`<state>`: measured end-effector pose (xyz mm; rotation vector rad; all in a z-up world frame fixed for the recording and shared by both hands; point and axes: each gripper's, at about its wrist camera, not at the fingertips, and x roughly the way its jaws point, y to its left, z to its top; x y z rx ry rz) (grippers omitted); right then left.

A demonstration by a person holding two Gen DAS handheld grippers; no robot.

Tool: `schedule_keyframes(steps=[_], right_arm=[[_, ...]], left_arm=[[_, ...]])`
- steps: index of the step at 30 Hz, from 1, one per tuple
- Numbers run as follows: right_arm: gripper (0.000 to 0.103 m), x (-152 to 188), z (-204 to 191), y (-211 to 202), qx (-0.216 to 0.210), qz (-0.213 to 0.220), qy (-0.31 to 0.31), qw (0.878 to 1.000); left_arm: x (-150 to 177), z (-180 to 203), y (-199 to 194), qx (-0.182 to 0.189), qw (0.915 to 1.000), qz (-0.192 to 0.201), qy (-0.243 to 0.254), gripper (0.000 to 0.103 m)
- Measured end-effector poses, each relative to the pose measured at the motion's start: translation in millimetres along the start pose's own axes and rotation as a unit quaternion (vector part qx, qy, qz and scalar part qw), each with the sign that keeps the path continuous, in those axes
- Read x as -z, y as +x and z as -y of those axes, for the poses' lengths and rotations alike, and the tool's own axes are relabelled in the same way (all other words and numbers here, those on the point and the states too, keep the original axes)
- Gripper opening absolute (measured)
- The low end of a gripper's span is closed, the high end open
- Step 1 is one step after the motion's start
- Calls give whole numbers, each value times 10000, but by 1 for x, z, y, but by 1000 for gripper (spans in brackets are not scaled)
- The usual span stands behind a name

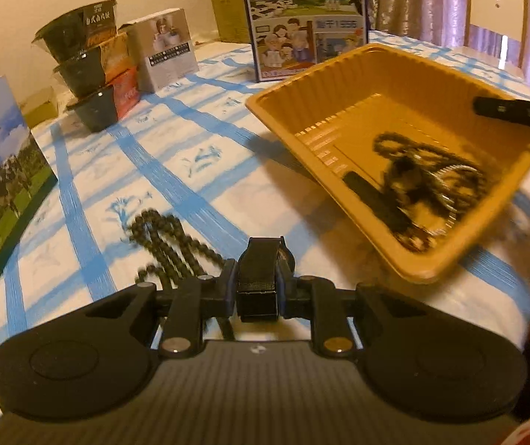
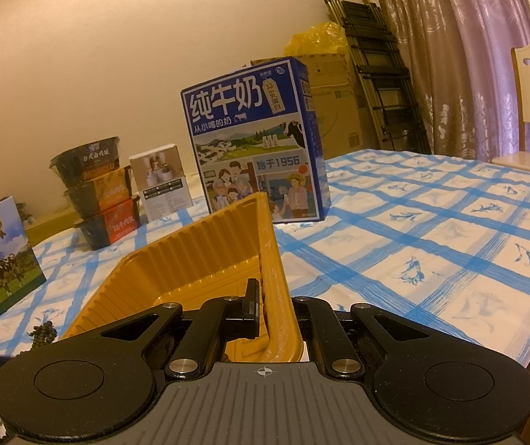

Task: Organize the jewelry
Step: 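Lift the black watch with the left tool and carry it over the tray, then open the left tool to drop the black watch into the tray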

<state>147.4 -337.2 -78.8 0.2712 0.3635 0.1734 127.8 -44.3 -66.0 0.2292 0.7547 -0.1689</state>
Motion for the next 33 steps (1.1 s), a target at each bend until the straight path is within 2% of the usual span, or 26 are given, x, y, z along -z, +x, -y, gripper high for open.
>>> schedule_keyframes(steps=[4,10,22,29,33], right_arm=[[7,0,0,0,-2,-4,1,10000],[7,0,0,0,-1,-4,-1,10000],[7,1,-1,0,-25,1,7,10000],[7,-1,-6,-2,-59,47,12,10000],[7,-3,-8,-4,-74,64,0,10000]], left_arm=[[12,3,-11,170,9996,-214,-55,19],[13,6,-9,153,9994,-279,-133,19],[-33,-17,-35,207,9985,180,-477,18],[-62,-10,-49,344,9965,612,-454,18],[-82,-2,-46,554,9941,801,-486,17]])
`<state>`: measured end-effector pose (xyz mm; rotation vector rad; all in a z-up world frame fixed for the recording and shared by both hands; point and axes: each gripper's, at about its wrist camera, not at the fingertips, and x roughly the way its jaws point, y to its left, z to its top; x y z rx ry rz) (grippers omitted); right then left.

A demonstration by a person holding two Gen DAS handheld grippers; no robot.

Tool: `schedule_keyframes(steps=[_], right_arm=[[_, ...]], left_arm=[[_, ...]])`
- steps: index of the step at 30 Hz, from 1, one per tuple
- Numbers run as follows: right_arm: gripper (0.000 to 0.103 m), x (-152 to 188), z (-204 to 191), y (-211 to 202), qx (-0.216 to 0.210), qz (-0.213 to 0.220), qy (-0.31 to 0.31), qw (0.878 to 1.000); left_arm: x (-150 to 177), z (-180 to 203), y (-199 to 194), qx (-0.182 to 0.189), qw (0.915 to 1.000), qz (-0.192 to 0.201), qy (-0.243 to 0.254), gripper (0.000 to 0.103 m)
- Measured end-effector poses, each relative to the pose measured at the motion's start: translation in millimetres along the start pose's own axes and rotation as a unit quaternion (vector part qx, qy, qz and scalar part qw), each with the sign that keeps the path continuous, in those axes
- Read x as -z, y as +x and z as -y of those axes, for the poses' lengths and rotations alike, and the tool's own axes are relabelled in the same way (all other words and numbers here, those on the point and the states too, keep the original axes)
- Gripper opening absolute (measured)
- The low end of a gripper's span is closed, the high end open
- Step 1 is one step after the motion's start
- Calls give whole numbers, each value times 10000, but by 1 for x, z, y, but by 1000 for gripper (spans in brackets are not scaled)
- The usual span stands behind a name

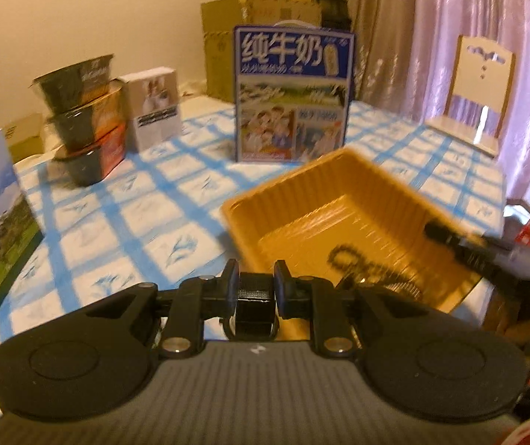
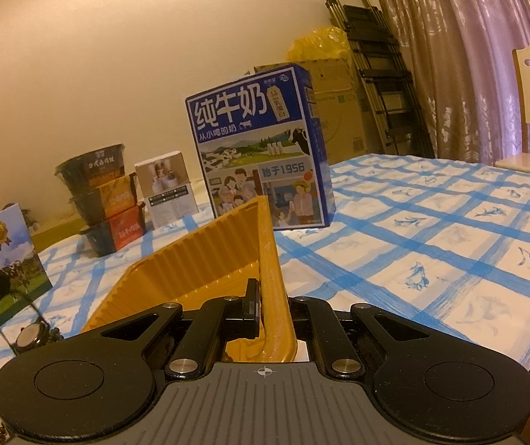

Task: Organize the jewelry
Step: 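Open the left tool to drop the black watch into the tray, then return the left tool to the pile and close on a small bead bracelet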

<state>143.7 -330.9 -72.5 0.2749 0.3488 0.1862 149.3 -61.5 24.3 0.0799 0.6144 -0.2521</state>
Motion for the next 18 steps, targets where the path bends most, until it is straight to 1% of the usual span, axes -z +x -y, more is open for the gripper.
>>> schedule_keyframes(steps=[1,2,3,6,8,10,12,14,15,17,18], right_arm=[[7,-1,0,0,1,0,-4,10000],[7,-1,0,-1,1,0,-10,10000],[7,-1,-1,-1,0,2,-14,10000],[7,-3,-3,-2,-23,49,-49,10000],[7,-3,-3,-2,-16,40,-32,10000],[7,-3,0,-1,-17,2,34,10000],[7,-3,1,0,-14,-31,53,10000],[7,-3,2,-1,-15,-27,49,10000],[7,-3,2,-1,-12,-24,54,10000],[7,-3,3,-1,-13,-24,54,10000],[7,-3,3,-1,-13,-27,55,10000]], left_arm=[[-5,4,2,67,10000,54,-5,14],[-8,7,3,127,9998,129,13,0],[-12,11,4,158,9997,202,52,0],[-22,21,12,219,9991,356,103,0],[-26,25,23,229,9991,330,114,0],[-26,26,33,94,9996,253,127,0],[-21,19,35,56,9998,180,36,4],[-12,10,34,-93,9999,46,-11,7],[-6,5,34,-179,9998,-42,-36,7],[10,-8,32,-342,9990,-261,-128,14],[17,-14,31,-383,9985,-352,-167,15]])
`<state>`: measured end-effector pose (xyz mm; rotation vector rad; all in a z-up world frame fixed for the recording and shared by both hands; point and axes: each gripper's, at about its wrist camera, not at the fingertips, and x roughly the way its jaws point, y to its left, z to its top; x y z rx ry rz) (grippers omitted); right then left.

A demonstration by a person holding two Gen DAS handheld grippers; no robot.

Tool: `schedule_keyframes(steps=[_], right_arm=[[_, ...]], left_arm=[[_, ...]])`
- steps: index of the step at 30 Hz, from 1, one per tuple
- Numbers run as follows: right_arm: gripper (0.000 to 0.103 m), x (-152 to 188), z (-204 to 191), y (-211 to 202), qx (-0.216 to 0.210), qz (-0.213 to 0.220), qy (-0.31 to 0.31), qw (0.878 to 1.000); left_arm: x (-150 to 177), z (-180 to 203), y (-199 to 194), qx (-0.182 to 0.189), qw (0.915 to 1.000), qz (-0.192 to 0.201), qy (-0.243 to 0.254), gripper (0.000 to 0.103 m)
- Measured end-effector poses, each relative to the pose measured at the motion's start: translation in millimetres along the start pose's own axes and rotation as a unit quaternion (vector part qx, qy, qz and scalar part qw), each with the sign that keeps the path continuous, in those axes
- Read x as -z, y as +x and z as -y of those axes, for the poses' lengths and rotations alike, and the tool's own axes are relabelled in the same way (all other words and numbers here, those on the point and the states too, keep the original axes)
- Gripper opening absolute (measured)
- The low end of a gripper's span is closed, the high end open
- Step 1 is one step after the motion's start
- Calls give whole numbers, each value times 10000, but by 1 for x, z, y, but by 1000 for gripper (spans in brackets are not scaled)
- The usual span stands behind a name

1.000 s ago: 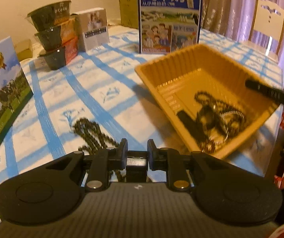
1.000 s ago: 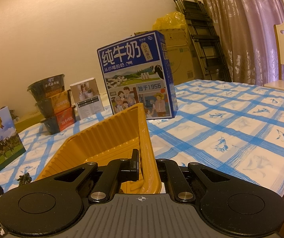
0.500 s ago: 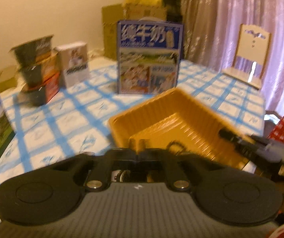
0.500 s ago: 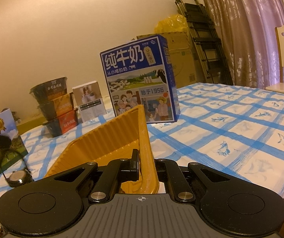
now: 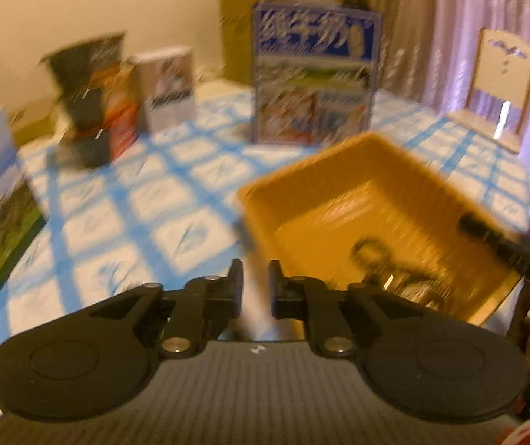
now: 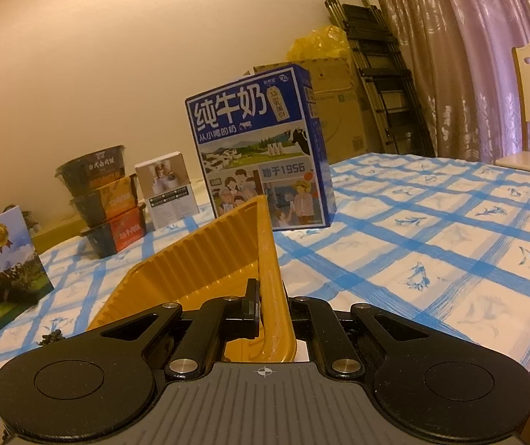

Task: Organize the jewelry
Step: 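Return the left tool to the pile and close on a small bead bracelet, then carry the bead bracelet over the tray and open the left tool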

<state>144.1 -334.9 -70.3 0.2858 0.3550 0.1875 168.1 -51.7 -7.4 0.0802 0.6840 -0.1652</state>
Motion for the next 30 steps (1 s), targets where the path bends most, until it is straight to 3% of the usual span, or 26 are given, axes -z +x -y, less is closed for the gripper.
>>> schedule_keyframes(steps=[6,8,11,15,17,19,25,30], right_arm=[[7,0,-2,0,34,-2,-12,10000],[7,0,-3,1,45,-15,-10,10000],[7,0,-2,3,66,-40,-2,10000],[7,0,-2,4,63,-45,-12,10000],[7,1,-2,4,65,-43,-9,10000],[7,0,-2,4,62,-39,-20,10000],[7,1,-1,4,49,-29,-20,10000],[7,0,-2,4,29,-9,-13,10000]], left_arm=[[35,-15,18,-70,9984,-560,1,31],[35,-19,25,-16,9983,-575,-130,38],[29,-20,39,-38,9982,-568,-213,38],[25,-19,56,71,9973,-650,-321,35],[25,-17,64,2,9969,-719,-303,19],[26,-18,69,66,9964,-750,-395,14],[23,-19,59,58,9966,-663,-494,8],[9,-17,34,99,9981,-360,-490,8]])
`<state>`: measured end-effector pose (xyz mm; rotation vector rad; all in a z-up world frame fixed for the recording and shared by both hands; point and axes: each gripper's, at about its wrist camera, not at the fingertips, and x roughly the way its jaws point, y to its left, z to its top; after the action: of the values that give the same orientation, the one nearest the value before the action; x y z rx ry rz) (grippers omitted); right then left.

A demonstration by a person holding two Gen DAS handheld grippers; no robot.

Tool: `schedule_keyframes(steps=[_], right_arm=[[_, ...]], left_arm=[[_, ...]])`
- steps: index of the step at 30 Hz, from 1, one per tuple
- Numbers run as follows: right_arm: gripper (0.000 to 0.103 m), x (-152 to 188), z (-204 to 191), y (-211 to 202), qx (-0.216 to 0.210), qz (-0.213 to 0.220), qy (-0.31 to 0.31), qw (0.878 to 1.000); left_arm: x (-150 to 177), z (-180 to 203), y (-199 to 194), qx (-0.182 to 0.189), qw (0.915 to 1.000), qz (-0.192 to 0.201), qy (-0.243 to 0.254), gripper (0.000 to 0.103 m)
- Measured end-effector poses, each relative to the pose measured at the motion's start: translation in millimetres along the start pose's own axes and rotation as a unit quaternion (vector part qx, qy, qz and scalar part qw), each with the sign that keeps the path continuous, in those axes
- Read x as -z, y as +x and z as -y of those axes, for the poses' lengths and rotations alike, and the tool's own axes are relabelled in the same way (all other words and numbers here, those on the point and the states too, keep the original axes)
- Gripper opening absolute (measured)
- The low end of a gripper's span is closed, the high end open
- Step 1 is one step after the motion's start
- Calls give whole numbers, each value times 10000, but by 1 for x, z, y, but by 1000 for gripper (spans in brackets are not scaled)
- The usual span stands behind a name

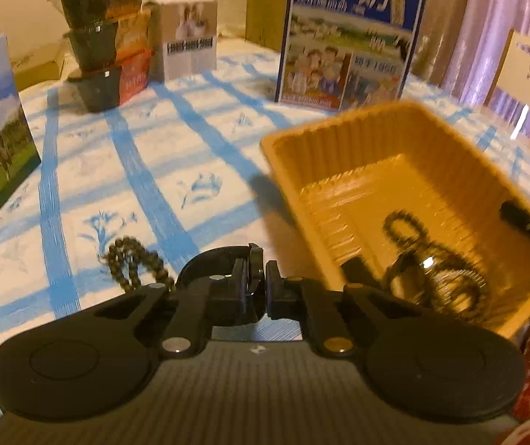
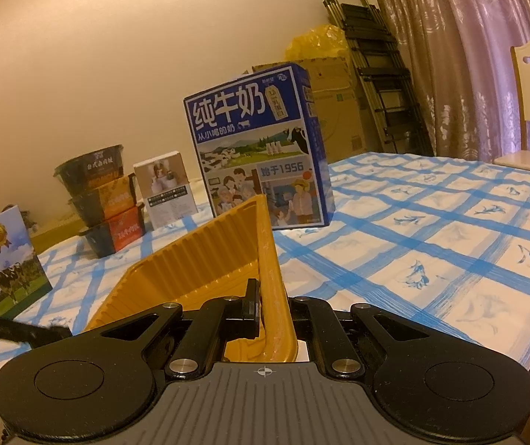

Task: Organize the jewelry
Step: 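Carry the bead bracelet over the tray and open the left tool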

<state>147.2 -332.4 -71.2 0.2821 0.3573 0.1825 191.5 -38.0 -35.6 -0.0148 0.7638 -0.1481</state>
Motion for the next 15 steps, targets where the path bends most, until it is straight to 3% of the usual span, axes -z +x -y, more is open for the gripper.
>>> schedule_keyframes(steps=[3,8,15], right_arm=[[7,0,0,0,-1,3,5,10000],[7,0,0,0,-1,2,-1,10000],[7,0,-1,0,-5,0,-1,10000]], left_arm=[[-10,10,-20,206,9995,244,56,8],[-24,39,-37,857,9952,458,114,8],[-29,86,-19,1602,9865,310,118,8]])
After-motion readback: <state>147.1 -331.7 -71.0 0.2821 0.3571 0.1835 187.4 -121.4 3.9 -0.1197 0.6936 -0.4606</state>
